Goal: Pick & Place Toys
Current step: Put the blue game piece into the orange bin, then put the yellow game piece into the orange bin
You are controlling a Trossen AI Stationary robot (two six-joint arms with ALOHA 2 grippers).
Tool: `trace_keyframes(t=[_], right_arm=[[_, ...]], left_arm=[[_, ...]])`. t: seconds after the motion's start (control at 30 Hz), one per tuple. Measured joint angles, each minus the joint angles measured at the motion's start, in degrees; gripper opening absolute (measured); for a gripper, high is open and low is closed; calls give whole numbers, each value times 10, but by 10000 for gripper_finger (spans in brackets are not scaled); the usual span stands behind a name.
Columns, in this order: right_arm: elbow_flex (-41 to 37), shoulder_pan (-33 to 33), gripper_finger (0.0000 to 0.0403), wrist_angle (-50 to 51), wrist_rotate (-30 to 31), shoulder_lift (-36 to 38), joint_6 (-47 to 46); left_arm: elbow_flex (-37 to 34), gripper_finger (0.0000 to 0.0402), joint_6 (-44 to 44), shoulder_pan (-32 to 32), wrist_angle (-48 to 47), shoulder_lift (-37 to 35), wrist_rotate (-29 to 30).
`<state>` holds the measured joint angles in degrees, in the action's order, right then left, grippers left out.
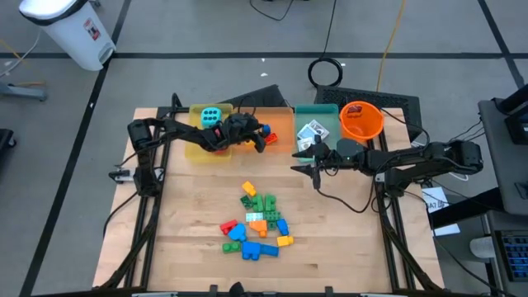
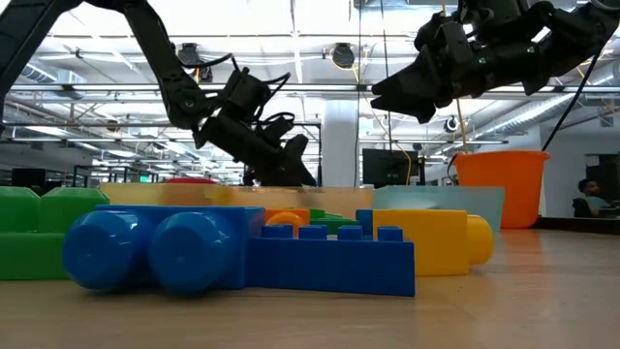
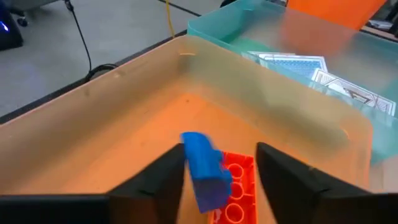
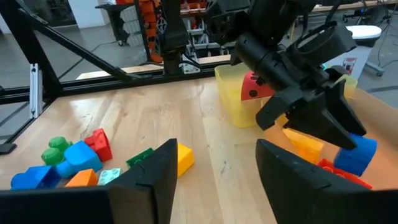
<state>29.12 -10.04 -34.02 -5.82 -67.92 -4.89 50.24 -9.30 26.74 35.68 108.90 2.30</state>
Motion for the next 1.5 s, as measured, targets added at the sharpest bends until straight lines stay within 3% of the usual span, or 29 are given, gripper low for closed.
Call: trace_keyframes(t=[0.2,0.37,0.5,0.57,0.7,0.9,1.0,1.23,1.5], right_arm=[[0,4,203,0,-1,0,-1],[0,46,217,16,0,0,-4],[0,113,221,22,4,0,-1],[0,159,221,20,37,-3,0],[4,259,222,11,132,-37,-4],[80,339,222,21,131,-164,-44],[129,346,222,65,114,-227,-45],[247,356,222,202,55,-335,-18],[285,343,221,286,58,-372,-18]], left_arm=[[0,305,8,-2,-39,-31,-9],[1,351,4,-4,-161,-153,-27],[0,369,-38,-17,-276,-260,-26],[-10,374,-42,-37,-293,-299,-20],[-68,376,-46,-99,-240,-337,-7],[-155,376,-64,-174,-116,-338,52],[-165,376,-86,-189,-99,-336,82],[-165,377,-105,-206,-90,-336,84],[-165,376,-119,-236,-90,-336,83]])
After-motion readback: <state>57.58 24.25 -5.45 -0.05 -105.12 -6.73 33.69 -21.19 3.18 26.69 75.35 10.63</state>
